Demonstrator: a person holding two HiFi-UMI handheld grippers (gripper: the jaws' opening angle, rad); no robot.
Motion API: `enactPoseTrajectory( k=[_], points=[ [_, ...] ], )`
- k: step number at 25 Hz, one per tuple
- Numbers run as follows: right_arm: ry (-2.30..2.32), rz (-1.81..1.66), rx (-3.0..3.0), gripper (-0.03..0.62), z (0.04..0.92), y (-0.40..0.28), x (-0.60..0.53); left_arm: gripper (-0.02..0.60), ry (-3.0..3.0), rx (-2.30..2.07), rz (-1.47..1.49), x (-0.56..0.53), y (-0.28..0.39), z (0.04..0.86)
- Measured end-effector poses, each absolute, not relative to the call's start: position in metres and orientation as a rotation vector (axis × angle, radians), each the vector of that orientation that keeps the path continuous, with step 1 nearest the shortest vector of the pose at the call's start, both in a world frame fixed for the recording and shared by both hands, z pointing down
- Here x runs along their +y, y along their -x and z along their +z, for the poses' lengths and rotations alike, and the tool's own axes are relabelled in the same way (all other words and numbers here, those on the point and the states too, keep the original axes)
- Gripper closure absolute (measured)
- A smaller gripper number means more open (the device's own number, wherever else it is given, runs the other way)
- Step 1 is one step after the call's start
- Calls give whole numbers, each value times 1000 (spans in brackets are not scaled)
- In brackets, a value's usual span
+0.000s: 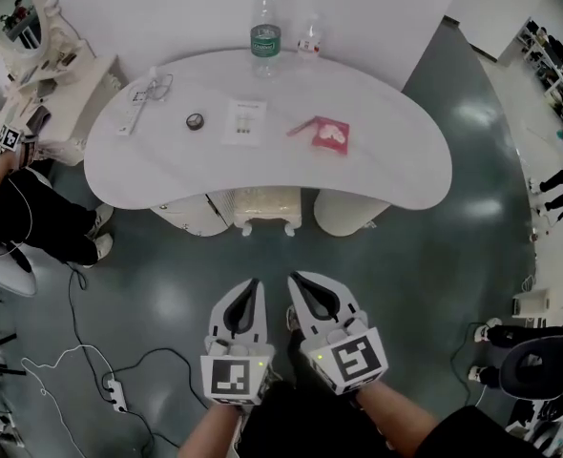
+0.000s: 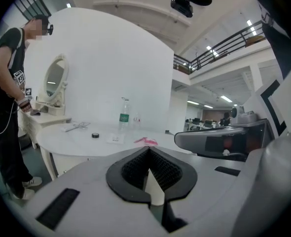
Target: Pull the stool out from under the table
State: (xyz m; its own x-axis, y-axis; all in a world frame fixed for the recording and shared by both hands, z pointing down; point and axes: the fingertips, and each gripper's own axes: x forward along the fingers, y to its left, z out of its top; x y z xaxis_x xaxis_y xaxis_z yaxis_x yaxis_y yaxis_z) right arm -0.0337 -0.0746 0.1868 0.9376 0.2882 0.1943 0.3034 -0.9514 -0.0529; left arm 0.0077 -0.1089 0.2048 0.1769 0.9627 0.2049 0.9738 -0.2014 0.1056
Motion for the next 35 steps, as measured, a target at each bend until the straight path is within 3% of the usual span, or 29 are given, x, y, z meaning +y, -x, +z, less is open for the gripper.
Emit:
enactPoseTrajectory(
  k=[25,32,33,35],
  points=[
    [2788,-406,-523,588,467,-29,37,577,2334,-1838,-525,-18,-96,479],
    [2614,-453,-570,586,547,-45,72,501,2316,-1788,-672,9,-130,552],
    [2594,-459,-575,576,556,-48,78,489,2306,-1785,-697,13,-133,561],
    [2566,-478,-579,459,572,-52,88,482,2283,-1777,-763,22,-140,578]
  ],
)
